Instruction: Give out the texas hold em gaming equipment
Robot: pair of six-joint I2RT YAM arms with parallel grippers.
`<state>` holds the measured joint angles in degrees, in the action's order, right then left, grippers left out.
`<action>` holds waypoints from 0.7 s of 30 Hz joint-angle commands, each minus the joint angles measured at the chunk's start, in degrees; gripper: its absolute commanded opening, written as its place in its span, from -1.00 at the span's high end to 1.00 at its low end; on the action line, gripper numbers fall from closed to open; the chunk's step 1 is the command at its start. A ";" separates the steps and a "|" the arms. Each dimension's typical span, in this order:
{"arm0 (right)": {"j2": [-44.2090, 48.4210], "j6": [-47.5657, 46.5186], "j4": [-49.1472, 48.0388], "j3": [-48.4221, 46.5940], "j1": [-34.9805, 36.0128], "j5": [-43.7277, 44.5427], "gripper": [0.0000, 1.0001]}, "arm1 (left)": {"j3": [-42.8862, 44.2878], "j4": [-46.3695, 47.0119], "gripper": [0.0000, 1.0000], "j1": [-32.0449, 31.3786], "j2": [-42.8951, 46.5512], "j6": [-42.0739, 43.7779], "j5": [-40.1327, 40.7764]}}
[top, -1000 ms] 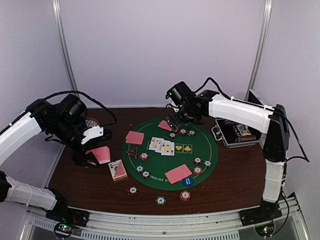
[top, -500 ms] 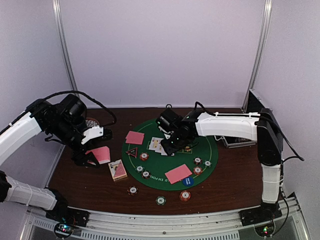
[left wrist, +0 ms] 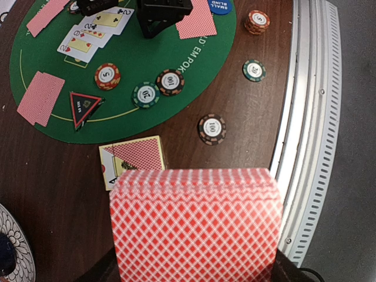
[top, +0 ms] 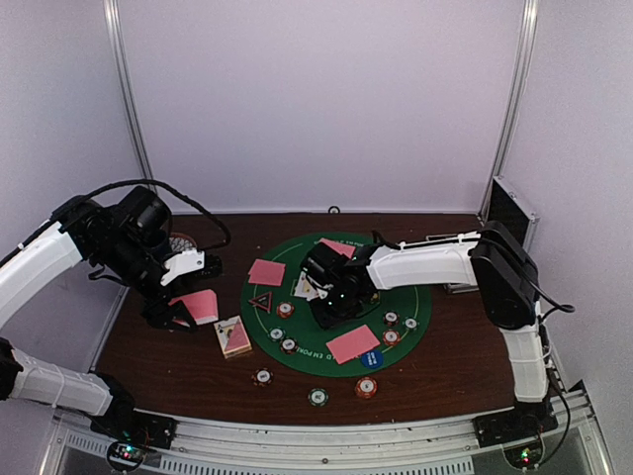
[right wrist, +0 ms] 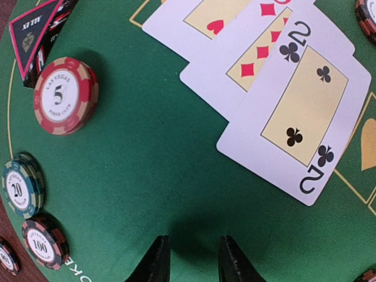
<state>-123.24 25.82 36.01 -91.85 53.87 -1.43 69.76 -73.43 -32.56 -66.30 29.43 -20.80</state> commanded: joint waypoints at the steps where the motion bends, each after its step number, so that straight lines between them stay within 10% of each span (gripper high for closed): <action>1: -1.66 2.53 -2.34 -0.42 -2.04 -0.78 0.38 | 1.14 0.53 1.00 0.30 0.82 -0.34 -0.47; 21: -8.35 5.08 -3.62 -6.50 -8.45 -2.48 0.49 | 0.53 0.48 1.00 0.30 1.55 -0.25 -0.18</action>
<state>-128.44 30.26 31.75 -97.67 47.03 -5.39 69.76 -73.45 -32.56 -66.04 29.43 -20.64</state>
